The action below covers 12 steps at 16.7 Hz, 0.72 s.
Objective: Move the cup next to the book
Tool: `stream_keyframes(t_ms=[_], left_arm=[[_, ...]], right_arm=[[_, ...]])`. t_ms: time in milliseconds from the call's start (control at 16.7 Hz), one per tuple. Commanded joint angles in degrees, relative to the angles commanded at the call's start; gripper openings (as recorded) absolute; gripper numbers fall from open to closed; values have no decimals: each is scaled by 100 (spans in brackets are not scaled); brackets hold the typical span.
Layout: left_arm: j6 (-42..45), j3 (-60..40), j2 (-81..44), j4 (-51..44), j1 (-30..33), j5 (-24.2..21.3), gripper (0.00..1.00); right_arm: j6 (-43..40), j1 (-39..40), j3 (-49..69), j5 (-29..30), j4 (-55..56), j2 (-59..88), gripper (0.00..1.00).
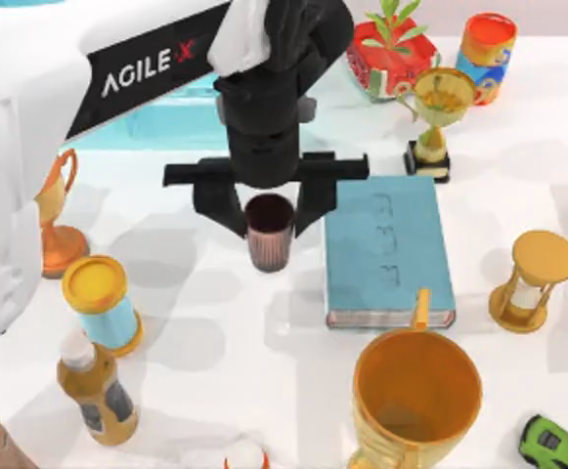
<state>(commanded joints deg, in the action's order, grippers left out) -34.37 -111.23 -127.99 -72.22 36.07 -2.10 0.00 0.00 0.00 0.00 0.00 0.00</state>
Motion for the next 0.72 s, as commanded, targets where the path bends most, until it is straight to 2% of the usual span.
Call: stream_keyframes(t_ms=[600,720], left_arm=[[0,0,0,0,0,0,98],[0,0,0,0,0,0,100]], right_arm=[[0,0,0,0,0,0,100],[0,0,0,0,0,0,100]])
